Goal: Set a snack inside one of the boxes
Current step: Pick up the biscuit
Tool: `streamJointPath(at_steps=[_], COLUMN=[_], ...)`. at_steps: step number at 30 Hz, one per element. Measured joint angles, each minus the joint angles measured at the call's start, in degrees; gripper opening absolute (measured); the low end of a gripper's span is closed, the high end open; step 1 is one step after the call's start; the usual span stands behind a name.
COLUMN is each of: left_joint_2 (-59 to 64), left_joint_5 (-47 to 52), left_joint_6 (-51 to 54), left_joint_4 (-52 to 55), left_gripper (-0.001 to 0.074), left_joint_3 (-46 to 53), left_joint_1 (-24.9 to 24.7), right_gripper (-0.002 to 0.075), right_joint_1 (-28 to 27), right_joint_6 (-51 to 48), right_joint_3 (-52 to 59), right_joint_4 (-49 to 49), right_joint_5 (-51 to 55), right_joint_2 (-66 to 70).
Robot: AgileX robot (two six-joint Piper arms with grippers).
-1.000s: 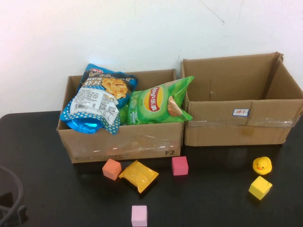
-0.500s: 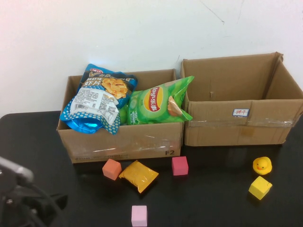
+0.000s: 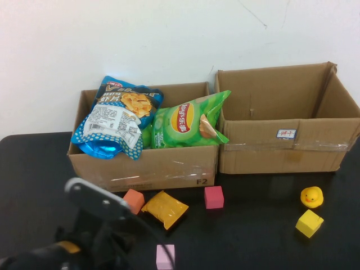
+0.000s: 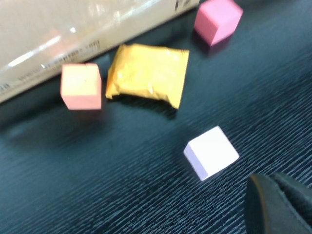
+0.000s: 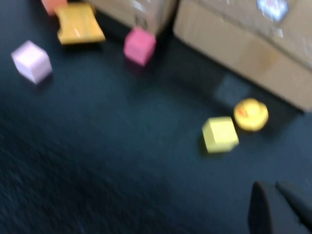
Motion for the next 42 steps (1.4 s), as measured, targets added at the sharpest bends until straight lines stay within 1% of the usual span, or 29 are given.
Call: streamJointPath(at_steps=[3, 5, 7, 10, 12, 13, 15, 17, 21, 24, 28, 32, 34, 37, 42], left_joint_2=[6.75, 10.27, 13.7, 18.02, 21.23, 22.98, 26.32, 29.7, 35.69, 39.02, 42.28, 45.0, 45.79, 46.09, 46.09], left_joint_5=[-1.88, -1.97, -1.97, -2.78, -3.69, -4.21, -4.68, -5.52, -8.78, -11.91, -14.38, -14.31, -12.43, -9.66, -9.13], left_joint_6=[0.0, 0.0, 0.0, 0.0, 0.0, 0.0, 0.0, 1.08, 5.62, 10.31, 17.73, 23.31, 26.65, 30.04, 33.57], left_joint_4=[-0.1, -0.22, -0.22, -0.42, -0.42, -0.42, -0.46, -0.56, -1.61, -5.65, -14.11, -20.84, -23.88, -29.17, -35.61], left_gripper=[0.0013, 0.0055, 0.0138, 0.0305, 0.0393, 0.0429, 0.0465, 0.0484, 0.0494, 0.0496, 0.0501, 0.0522, 0.0529, 0.0534, 0.0534], left_joint_3=[-2.17, -4.49, -7.54, -12.24, -14.72, -15.99, -18.19, -20.44, -23.66, -25.31, -27.56, -29.94, -31.42, -33.32, -34.89], left_joint_1=[-2.25, -2.87, -3.27, -3.41, -3.51, -3.51, -3.51, -3.51, -3.55, -3.55, -3.55, -3.55, -3.42, -2.54, -0.36], right_gripper=[-0.0001, -0.0001, -0.0001, -0.0001, -0.0001, -0.0001, -0.0001, -0.0001, -0.0001, -0.0001, -0.0001, -0.0001, -0.0001, -0.0001, -0.0001], right_joint_1=[0.0, 0.0, 0.0, 0.0, 0.0, 0.0, 0.0, 0.0, 0.0, 0.0, 0.0, 0.0, 0.0, 0.0, 0.0], right_joint_6=[0.0, 0.0, 0.0, 0.0, 0.0, 0.0, 0.0, 0.0, 0.0, 0.0, 0.0, 0.0, 0.0, 0.0, 0.0], right_joint_3=[0.0, 0.0, 0.21, 1.64, 2.45, 2.66, 2.69, 2.83, 2.96, 3.07, 3.29, 3.29, 3.29, 3.29, 3.29], right_joint_4=[-0.36, -0.59, -0.75, -1.41, -1.53, -1.63, -2.02, -2.38, -2.62, -2.62, -2.62, -2.62, -2.73, -2.73, -2.73], right_joint_5=[2.29, 2.92, 3.02, 2.89, 2.34, 2.21, 1.78, 1.55, 1.55, 1.27, 0.91, 0.91, 0.88, 0.66, 0.66], right_joint_2=[0.0, 0.0, 0.0, 0.0, 0.0, 0.0, 0.0, 0.0, 0.0, 0.0, 0.0, 0.0, 0.0, 0.0, 0.0])
